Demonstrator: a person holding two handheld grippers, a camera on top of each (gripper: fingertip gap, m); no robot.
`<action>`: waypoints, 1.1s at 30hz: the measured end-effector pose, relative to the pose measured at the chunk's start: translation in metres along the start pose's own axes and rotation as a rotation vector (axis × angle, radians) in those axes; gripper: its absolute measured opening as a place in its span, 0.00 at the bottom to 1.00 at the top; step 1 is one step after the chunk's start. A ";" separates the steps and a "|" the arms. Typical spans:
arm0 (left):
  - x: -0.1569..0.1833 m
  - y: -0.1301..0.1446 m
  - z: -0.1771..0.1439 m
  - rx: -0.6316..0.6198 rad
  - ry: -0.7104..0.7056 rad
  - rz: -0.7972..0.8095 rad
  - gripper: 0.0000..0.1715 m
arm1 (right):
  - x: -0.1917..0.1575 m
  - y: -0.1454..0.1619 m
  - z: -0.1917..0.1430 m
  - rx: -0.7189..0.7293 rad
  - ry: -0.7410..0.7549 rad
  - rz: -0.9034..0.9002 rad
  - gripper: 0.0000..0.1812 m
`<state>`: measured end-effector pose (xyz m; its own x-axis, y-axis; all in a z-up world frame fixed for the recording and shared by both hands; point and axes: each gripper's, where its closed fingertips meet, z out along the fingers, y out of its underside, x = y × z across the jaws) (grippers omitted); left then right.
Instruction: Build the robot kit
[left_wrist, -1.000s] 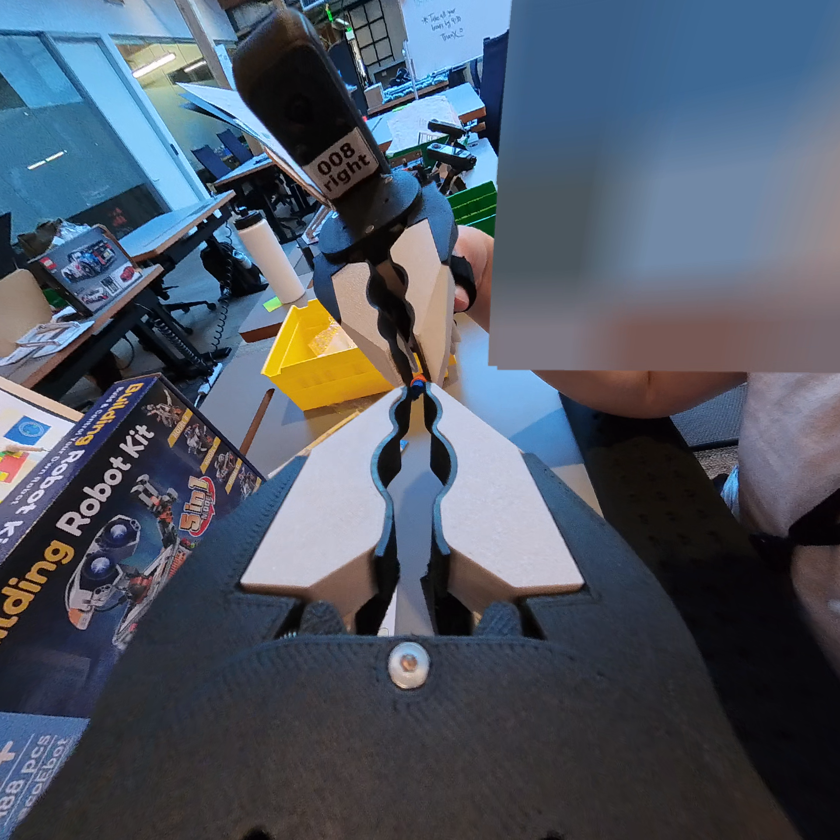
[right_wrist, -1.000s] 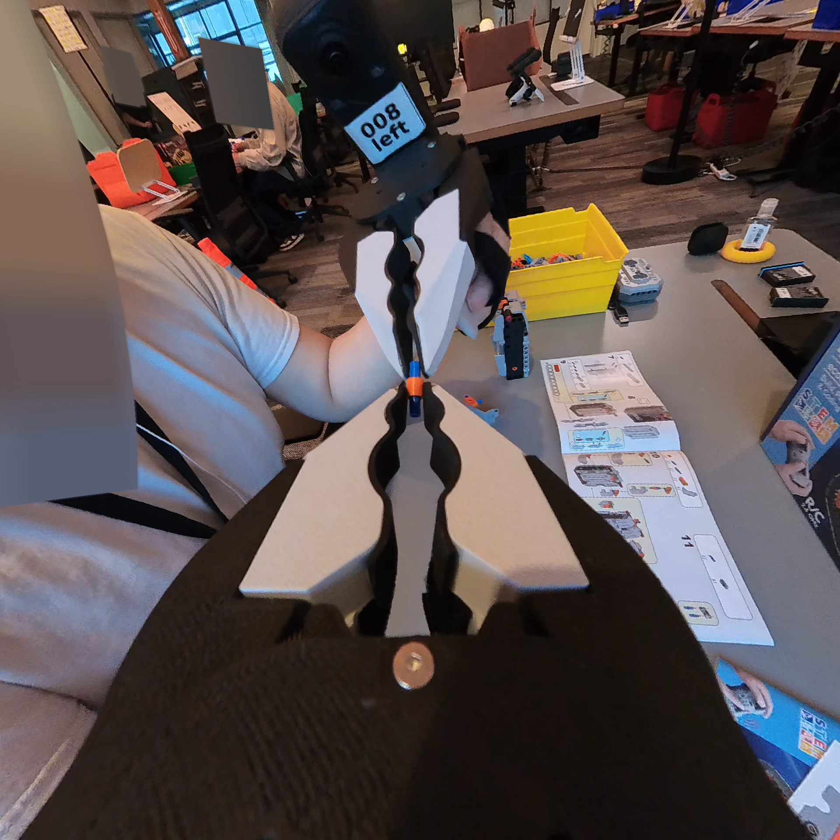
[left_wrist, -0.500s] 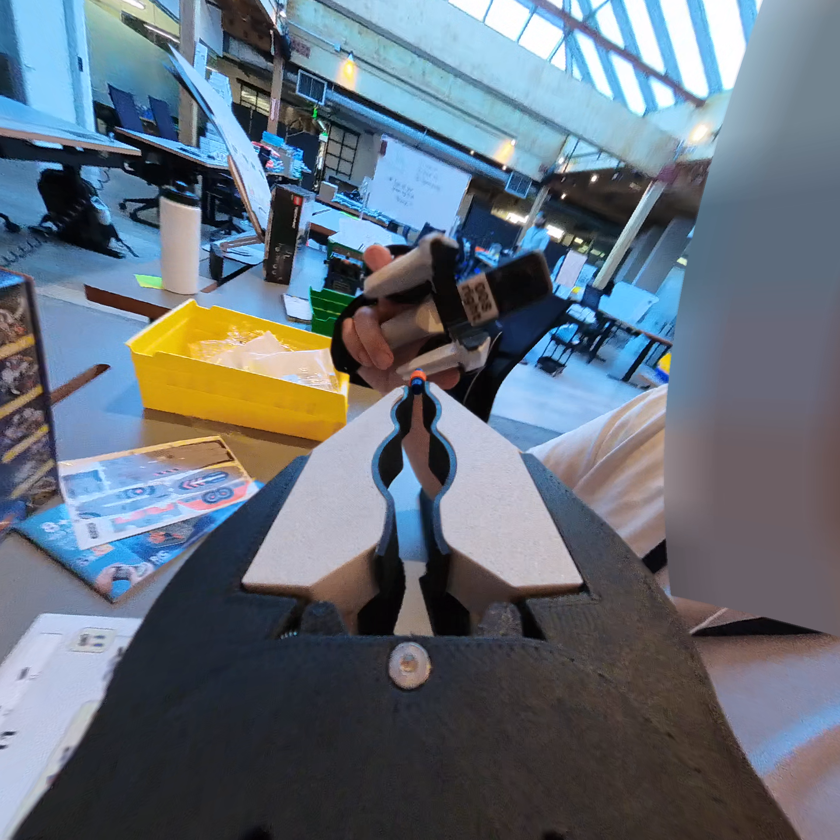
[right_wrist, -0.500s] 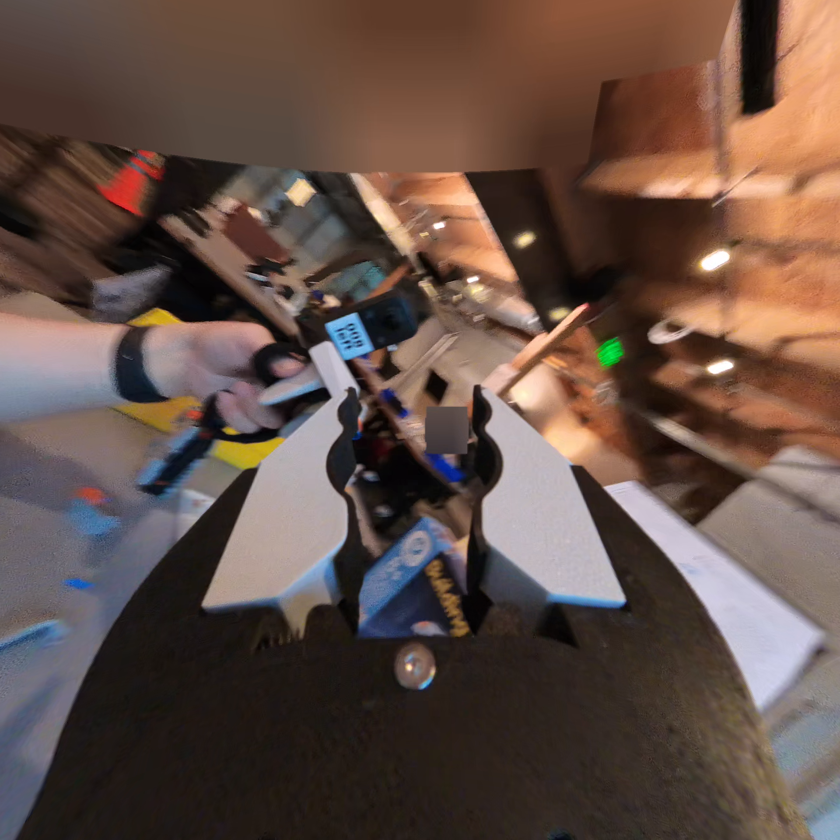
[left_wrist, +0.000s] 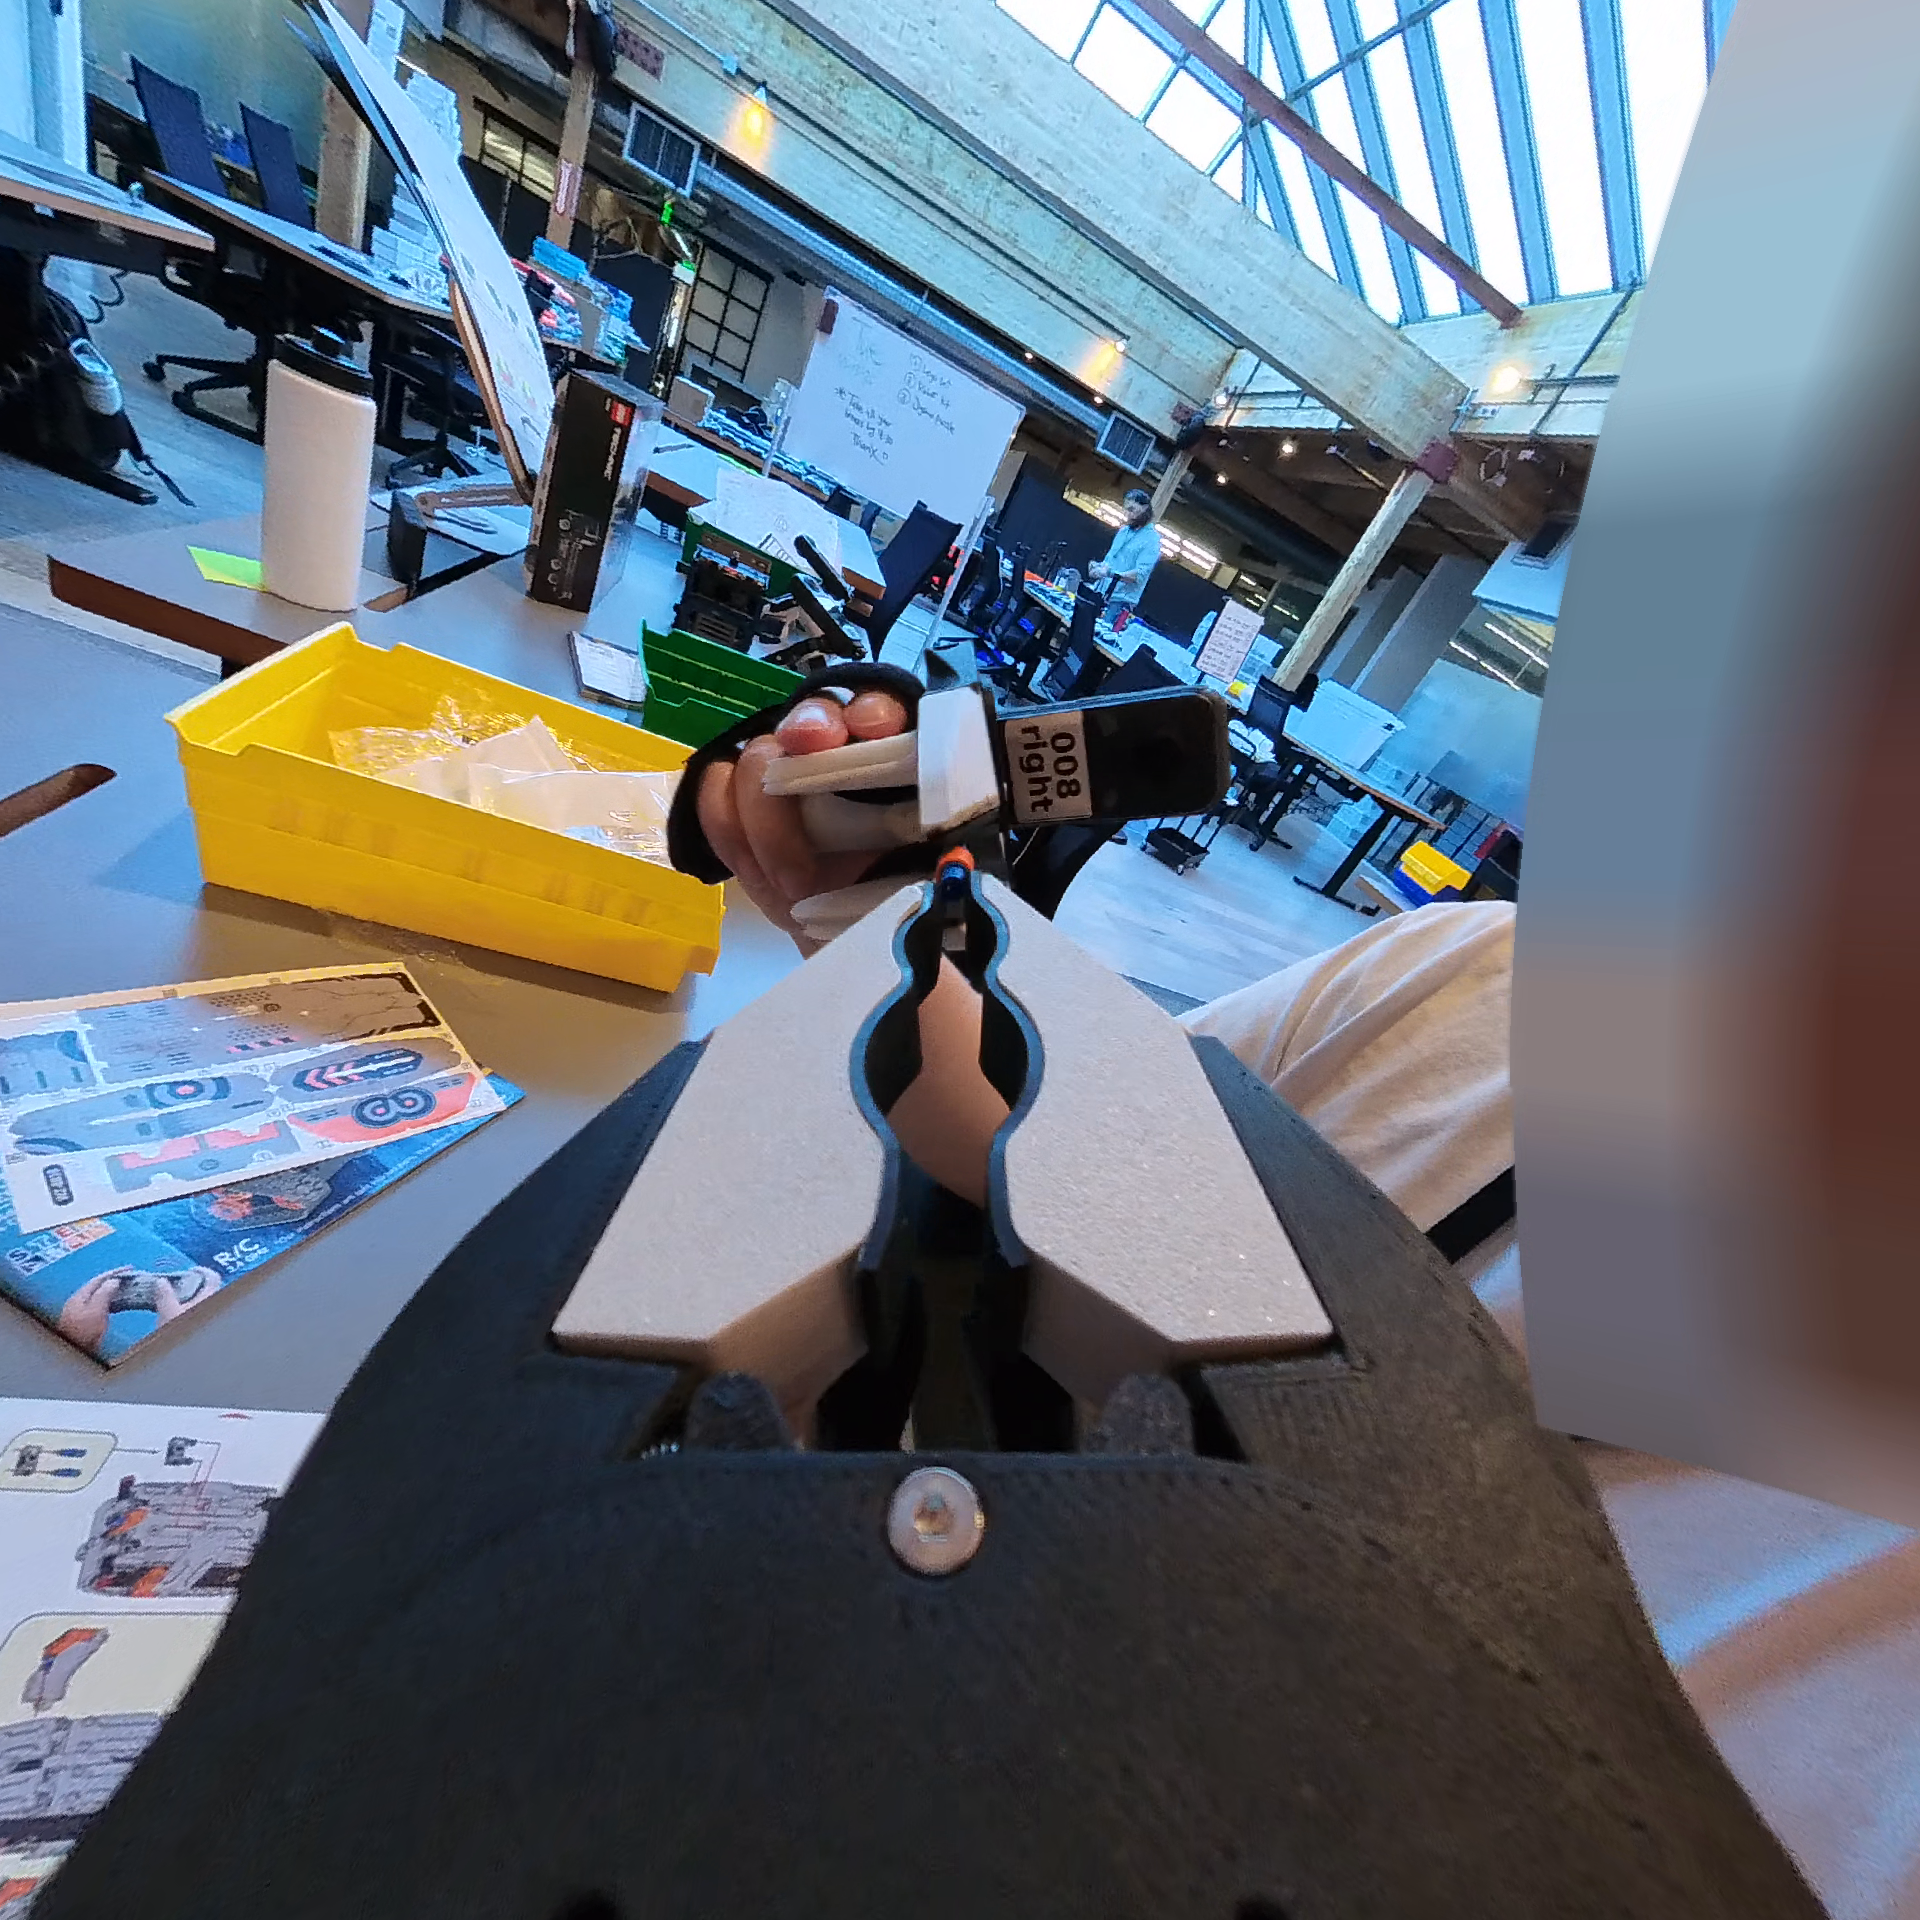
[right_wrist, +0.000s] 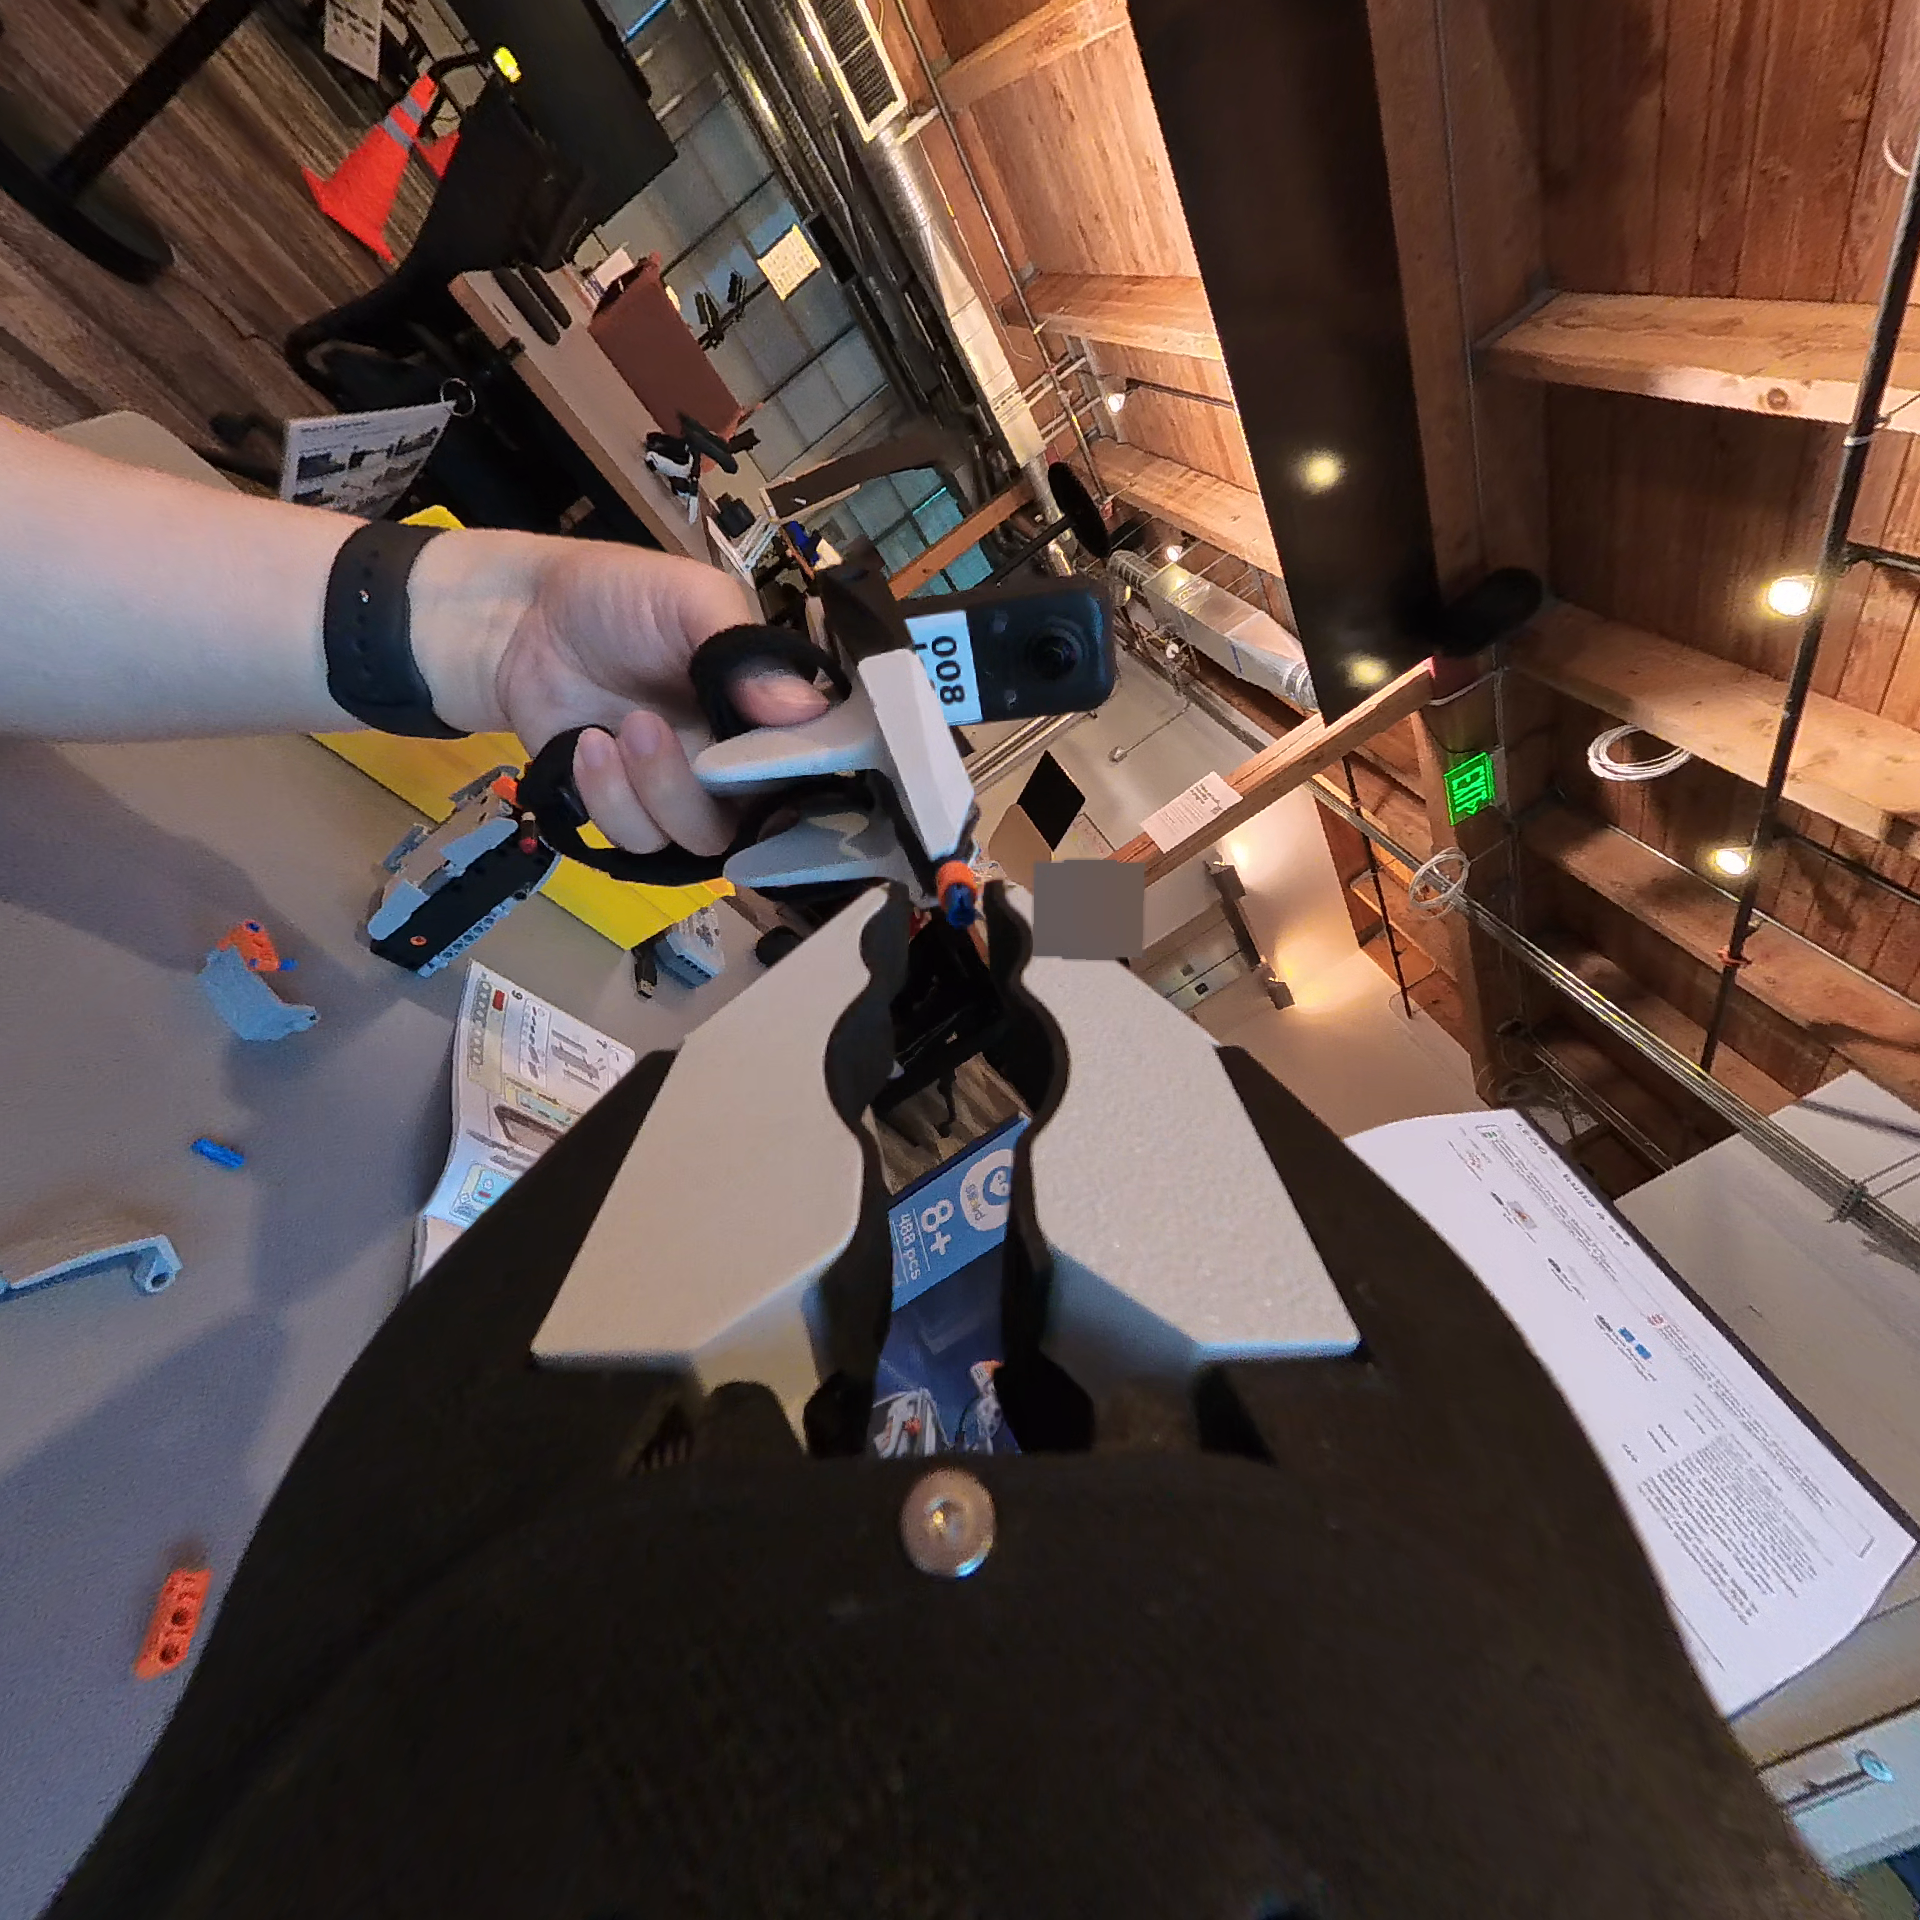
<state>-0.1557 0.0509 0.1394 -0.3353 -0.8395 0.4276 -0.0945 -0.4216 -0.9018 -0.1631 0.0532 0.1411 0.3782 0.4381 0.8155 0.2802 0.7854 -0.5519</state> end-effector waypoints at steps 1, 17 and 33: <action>0.000 0.000 0.000 -0.002 -0.002 0.001 0.01 | 0.000 0.000 0.000 -0.001 0.001 0.001 0.07; -0.002 0.002 0.000 -0.015 -0.018 -0.002 0.01 | 0.000 0.001 0.001 -0.024 0.007 -0.023 0.03; -0.003 -0.025 -0.043 0.091 -0.143 0.097 0.08 | 0.001 0.002 -0.003 -0.057 0.008 -0.022 0.03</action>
<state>-0.1924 0.0783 0.1577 -0.2011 -0.9153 0.3489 0.0196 -0.3598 -0.9328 -0.1597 0.0540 0.1408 0.3786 0.4169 0.8264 0.3387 0.7685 -0.5428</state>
